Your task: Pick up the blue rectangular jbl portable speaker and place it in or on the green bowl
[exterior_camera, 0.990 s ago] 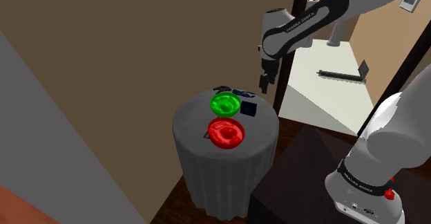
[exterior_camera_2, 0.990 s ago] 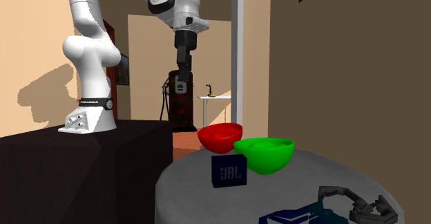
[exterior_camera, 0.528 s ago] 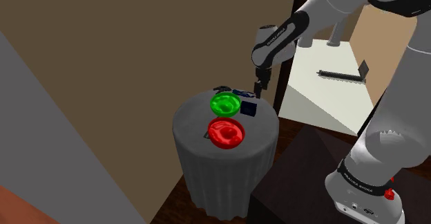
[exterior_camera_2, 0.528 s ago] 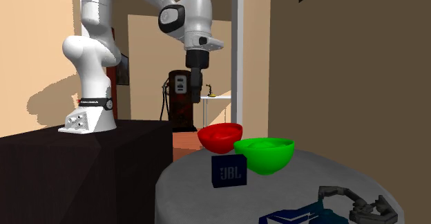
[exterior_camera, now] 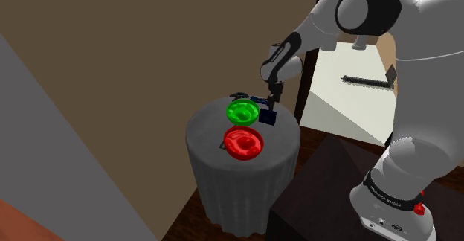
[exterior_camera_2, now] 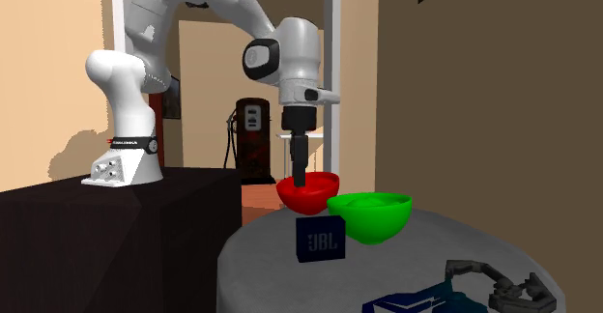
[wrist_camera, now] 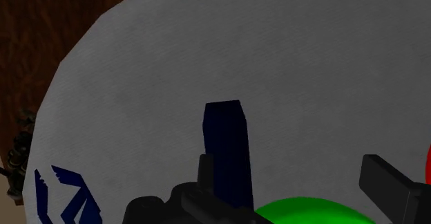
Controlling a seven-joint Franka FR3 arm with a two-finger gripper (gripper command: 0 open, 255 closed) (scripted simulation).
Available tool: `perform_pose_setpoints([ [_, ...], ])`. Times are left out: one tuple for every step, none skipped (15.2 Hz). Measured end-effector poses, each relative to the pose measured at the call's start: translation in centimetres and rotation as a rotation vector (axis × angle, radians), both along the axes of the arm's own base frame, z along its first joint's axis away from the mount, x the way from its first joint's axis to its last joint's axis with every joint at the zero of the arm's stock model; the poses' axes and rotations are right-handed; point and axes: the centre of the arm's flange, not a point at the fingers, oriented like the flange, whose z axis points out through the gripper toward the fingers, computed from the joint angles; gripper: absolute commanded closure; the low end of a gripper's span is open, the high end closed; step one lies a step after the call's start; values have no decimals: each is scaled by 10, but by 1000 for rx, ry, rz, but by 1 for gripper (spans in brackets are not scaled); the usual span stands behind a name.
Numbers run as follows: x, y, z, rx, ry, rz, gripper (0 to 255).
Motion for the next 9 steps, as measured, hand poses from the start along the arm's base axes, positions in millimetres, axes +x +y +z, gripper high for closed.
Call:
perform_pose_setpoints([
  [7, -4, -12, 3, -1, 5, 0],
  [15, -12, -20, 6, -1, 10, 0],
  [21, -14, -28, 9, -3, 14, 0],
  [27, -19, -37, 12, -4, 19, 0],
  [33, -21, -47, 14, -5, 22, 0],
  [35, -22, -53, 16, -5, 24, 0],
  [35, -23, -59, 16, -5, 25, 0],
  [36, -25, -65, 17, -5, 26, 0],
  [37, -25, -69, 17, -5, 26, 0],
])
